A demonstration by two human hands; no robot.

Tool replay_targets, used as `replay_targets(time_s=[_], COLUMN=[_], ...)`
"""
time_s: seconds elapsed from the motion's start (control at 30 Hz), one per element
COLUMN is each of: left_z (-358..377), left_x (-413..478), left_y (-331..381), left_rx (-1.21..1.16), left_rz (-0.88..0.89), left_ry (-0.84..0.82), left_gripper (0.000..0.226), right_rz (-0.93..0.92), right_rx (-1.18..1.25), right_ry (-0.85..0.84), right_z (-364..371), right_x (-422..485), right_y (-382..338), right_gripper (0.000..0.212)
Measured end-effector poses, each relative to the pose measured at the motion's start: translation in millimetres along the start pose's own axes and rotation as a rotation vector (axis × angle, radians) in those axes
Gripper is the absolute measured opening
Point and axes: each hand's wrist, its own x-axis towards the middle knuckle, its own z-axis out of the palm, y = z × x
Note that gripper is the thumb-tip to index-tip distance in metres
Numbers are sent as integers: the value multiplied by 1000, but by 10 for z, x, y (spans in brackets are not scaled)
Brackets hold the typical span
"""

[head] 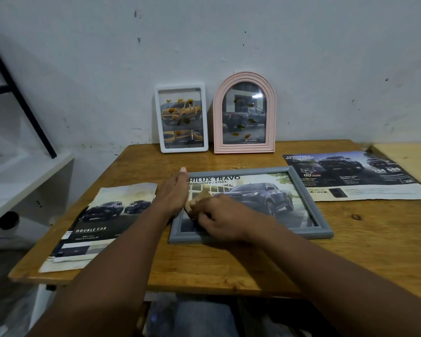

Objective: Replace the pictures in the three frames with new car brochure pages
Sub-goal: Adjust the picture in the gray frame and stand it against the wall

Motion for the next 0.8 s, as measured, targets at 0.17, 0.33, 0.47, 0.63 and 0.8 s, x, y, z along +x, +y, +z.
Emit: replay_targets(time_s=[0.17, 0.33, 0.47, 0.63, 0.8], left_z=[128, 145, 166, 154, 56], left_x=[-136, -145, -134, -147, -57], left_y=[-38, -23, -44, -19, 10], left_rx=[90, 118, 116, 103, 36], left_rz=[98, 130, 145, 107, 27], left_ry=[52, 56, 69, 56, -10], left_gripper=[46, 41, 45, 45, 49], right_rz=[30, 258, 454, 428, 112], right_rx=[-102, -332, -529, -398, -87], right_ry=[-33, 76, 182, 248, 238], right_z=[-291, -544, -355, 52, 381], right_x=[-400, -944, -1006, -575, -180], right_y=[356, 772, 512, -37, -481], right_gripper=[38, 43, 32, 35, 32])
